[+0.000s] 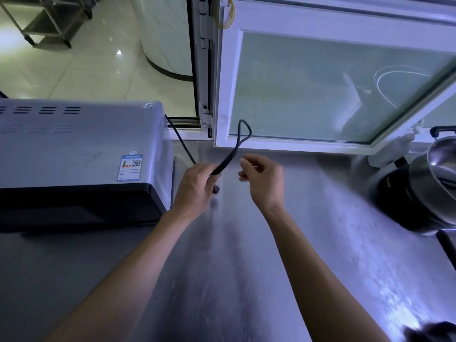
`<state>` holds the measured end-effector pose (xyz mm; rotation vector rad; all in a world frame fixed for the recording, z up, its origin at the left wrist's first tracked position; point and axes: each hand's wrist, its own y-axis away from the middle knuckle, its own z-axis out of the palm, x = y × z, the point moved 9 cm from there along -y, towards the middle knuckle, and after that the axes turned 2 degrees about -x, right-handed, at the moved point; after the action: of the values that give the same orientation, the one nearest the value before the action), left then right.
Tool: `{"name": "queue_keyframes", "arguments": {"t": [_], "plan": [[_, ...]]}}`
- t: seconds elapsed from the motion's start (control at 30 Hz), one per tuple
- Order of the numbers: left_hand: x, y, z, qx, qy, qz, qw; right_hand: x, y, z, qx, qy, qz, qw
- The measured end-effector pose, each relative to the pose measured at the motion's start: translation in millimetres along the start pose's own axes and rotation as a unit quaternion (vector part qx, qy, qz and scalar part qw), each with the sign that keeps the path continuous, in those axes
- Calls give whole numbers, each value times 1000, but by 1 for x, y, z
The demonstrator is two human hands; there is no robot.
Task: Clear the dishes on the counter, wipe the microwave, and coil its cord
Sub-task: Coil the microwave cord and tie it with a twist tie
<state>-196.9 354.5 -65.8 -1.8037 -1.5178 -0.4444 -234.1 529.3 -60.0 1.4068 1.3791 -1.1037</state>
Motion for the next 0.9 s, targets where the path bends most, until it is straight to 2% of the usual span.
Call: {"name": "queue_keyframes", "arguments": {"t": [0.07,0.13,0.2,0.3,0.4,0.53,0.77,0.9], "plan": [[0,1,-1,-2,-3,0,1000,-22,7,-2,6,115,-126,985],[5,0,-2,-11,-19,14,1000,-34,15,14,-54,201,-226,952],[12,-2,-3,-24,-26,31,999,-35,18,30,-103,281,-270,915],[17,-2,-11,-24,-38,52,998,-40,13,31,-81,311,-303,897],[16,-2,-20,-20,-58,53,997,-46,9,24,-58,304,-323,895],[11,-2,-26,-18,-30,27,999,-47,13,25,-53,311,-319,894],[15,-6,-28,-12,-65,15,998,-47,15,14,-43,234,-261,936],[18,-8,-32,16,-96,25,995,-49,10,7,-32,179,-205,962]]}}
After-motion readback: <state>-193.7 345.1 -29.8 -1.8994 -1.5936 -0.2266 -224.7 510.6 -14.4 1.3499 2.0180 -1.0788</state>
